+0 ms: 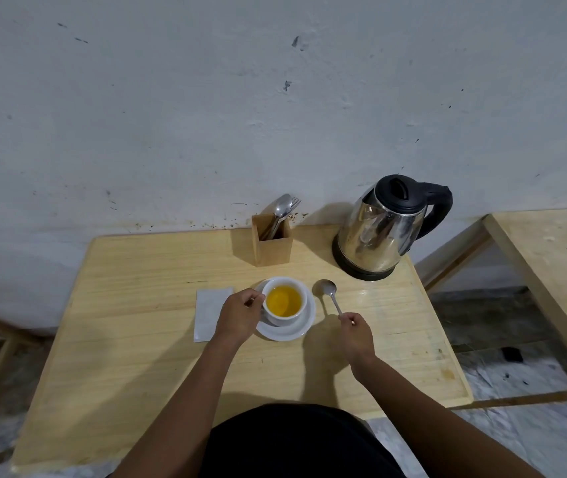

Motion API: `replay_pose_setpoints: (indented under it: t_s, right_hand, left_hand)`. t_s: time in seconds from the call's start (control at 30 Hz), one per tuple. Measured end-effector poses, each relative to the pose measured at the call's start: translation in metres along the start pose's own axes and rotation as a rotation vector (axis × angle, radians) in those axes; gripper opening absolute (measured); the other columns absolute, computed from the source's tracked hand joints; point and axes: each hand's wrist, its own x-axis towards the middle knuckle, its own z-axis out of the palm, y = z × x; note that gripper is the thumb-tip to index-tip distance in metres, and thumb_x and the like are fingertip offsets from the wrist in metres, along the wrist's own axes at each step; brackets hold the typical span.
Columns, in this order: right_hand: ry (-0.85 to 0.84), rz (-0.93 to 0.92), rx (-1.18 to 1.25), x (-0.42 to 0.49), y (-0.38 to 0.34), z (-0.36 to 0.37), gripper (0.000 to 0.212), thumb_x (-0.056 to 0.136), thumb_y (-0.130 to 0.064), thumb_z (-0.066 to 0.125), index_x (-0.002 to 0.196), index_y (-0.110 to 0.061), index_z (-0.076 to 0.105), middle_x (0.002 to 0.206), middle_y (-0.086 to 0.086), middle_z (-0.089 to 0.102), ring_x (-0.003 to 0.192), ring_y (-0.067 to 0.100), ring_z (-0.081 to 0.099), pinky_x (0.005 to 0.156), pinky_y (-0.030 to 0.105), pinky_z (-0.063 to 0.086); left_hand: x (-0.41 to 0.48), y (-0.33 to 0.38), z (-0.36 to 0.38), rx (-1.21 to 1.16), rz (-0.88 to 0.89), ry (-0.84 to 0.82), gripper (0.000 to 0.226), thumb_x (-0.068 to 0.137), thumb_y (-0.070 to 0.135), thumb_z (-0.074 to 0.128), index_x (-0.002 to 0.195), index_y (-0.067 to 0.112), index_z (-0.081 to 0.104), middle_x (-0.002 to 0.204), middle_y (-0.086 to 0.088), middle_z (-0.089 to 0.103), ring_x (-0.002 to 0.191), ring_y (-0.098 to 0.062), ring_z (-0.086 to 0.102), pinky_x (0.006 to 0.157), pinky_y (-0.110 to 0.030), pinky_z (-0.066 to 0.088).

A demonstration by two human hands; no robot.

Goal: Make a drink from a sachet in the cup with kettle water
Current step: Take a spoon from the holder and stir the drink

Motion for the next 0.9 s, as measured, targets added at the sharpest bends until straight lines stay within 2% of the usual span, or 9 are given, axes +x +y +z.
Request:
replay_pose_setpoints:
  t_s: [0.1, 0.2, 0.37, 0.43, 0.63, 0.9]
  right_hand:
    - [-0.006, 0.021, -0.086, 0.008, 0.003, 0.004, 0.026, 0.1, -0.021, 0.042, 0.109, -0.007, 0.062, 0.102, 0.01, 0.066, 0.084, 0.024, 0.059, 0.071, 0.033, 0.047]
    - [-0.028, -0.02, -0.321, 0.01, 0.007, 0.003, 0.029, 0.097, -0.03, 0.042, 0.11, -0.014, 0.063, 0.107, 0.007, 0.068, 0.097, 0.027, 0.062, 0.085, 0.04, 0.051]
    - [0.011, -0.101, -0.612, 0.011, 0.008, -0.002, 0.024, 0.097, -0.038, 0.044, 0.109, -0.027, 0.061, 0.099, 0.001, 0.068, 0.085, 0.021, 0.058, 0.073, 0.031, 0.044]
    - [0.03, -0.143, -0.688, 0.011, 0.007, -0.003, 0.026, 0.097, -0.039, 0.044, 0.106, -0.026, 0.064, 0.097, 0.0, 0.067, 0.088, 0.022, 0.06, 0.072, 0.031, 0.045]
    - [-0.005, -0.256, -0.743, 0.011, 0.005, -0.006, 0.017, 0.095, -0.025, 0.045, 0.105, -0.026, 0.059, 0.103, -0.003, 0.061, 0.094, 0.02, 0.06, 0.072, 0.032, 0.046]
    - [-0.024, -0.384, -0.863, 0.012, -0.007, -0.01, 0.029, 0.098, -0.033, 0.041, 0.117, -0.027, 0.062, 0.116, -0.001, 0.057, 0.106, 0.02, 0.058, 0.077, 0.033, 0.044]
  left_hand:
    - [0.001, 0.0, 0.0, 0.002, -0.007, 0.003, 0.015, 0.094, 0.021, 0.053, 0.089, 0.018, 0.066, 0.086, -0.002, 0.067, 0.081, -0.017, 0.058, 0.065, -0.023, 0.042]
    - [0.001, 0.001, 0.0, 0.014, -0.012, 0.001, 0.015, 0.094, 0.022, 0.053, 0.089, 0.019, 0.066, 0.086, -0.002, 0.067, 0.08, -0.016, 0.058, 0.065, -0.021, 0.043]
    - [0.002, -0.001, 0.001, 0.021, -0.02, 0.014, 0.015, 0.094, 0.023, 0.053, 0.089, 0.016, 0.066, 0.086, -0.003, 0.067, 0.082, -0.017, 0.06, 0.064, -0.024, 0.043]
    - [0.001, -0.001, 0.002, 0.018, -0.03, 0.022, 0.017, 0.094, 0.023, 0.053, 0.091, 0.014, 0.067, 0.087, -0.004, 0.067, 0.082, -0.018, 0.06, 0.066, -0.027, 0.044]
    - [0.0, 0.0, 0.004, 0.012, -0.051, 0.032, 0.021, 0.095, 0.024, 0.052, 0.098, 0.011, 0.068, 0.088, -0.002, 0.067, 0.085, -0.019, 0.06, 0.07, -0.028, 0.043]
    - [0.0, 0.004, 0.001, 0.01, -0.068, -0.005, 0.016, 0.094, 0.028, 0.051, 0.094, 0.019, 0.064, 0.093, -0.004, 0.067, 0.085, -0.018, 0.06, 0.062, -0.024, 0.043]
